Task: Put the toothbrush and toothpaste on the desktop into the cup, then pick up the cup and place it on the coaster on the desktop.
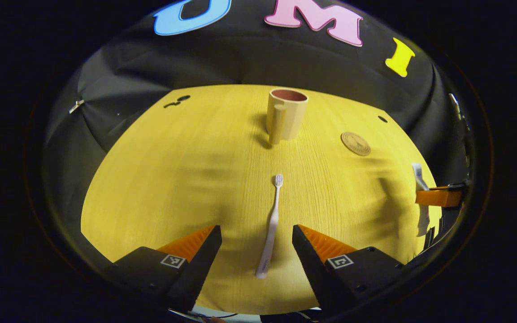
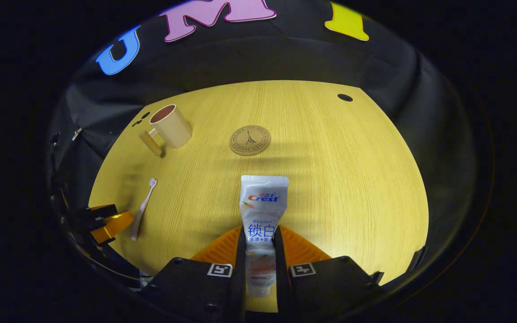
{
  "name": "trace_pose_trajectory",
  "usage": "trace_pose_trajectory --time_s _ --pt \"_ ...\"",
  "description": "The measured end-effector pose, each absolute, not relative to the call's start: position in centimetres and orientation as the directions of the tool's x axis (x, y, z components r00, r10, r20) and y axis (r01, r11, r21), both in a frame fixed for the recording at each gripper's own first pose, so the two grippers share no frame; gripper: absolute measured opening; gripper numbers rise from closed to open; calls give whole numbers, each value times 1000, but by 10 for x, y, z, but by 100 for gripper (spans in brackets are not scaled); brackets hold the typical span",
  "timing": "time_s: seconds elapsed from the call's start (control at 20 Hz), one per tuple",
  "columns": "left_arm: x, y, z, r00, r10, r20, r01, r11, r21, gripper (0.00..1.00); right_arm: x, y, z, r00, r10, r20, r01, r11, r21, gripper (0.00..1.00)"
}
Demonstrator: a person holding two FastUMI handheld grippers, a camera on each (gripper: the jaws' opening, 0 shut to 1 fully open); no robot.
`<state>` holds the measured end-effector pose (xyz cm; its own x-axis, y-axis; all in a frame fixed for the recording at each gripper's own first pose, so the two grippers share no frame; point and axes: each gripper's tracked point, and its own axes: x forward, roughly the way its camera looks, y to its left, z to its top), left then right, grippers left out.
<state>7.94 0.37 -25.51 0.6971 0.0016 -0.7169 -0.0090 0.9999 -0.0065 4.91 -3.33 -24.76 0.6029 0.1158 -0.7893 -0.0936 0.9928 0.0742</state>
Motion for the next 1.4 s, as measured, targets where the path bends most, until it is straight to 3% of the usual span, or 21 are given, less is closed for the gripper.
trace_pose_trajectory --time_s 0.35,0.4,0.5,0.75,0.8,0.85,0.9,1.0,1.2,1.4 --pt "89 -4 -282 623 -12 -782 10 1000 -6 94 50 -41 -240 628 135 -767 -115 990 80 31" --pt "89 -6 -287 604 -8 -797 10 1000 -3 93 50 -42 -239 632 136 -763 -117 990 79 27" --pt "90 -3 -291 594 13 -804 40 998 46 91 53 -41 -237 636 141 -759 -116 989 86 31" --pt "93 -11 -291 562 -19 -827 122 991 60 68 62 -35 -231 655 157 -739 -148 986 79 27" --pt "94 -14 -291 551 -23 -834 132 989 60 51 66 -32 -228 661 166 -732 -161 984 78 29" --pt "94 -18 -291 546 -27 -837 147 987 64 45 68 -29 -226 667 173 -725 -170 982 79 31" --pt "94 -20 -290 541 -30 -841 161 985 68 36 72 -26 -224 669 180 -721 -177 981 81 27" --pt "94 -25 -290 538 -28 -843 184 979 85 20 80 -19 -218 675 194 -711 -189 978 88 31" --pt "96 -27 -290 534 -23 -845 189 978 92 8 104 -7 -205 697 218 -683 -242 968 63 31" --pt "95 -27 -288 559 -38 -828 153 987 58 7 132 8 -188 725 248 -642 -281 958 53 31"
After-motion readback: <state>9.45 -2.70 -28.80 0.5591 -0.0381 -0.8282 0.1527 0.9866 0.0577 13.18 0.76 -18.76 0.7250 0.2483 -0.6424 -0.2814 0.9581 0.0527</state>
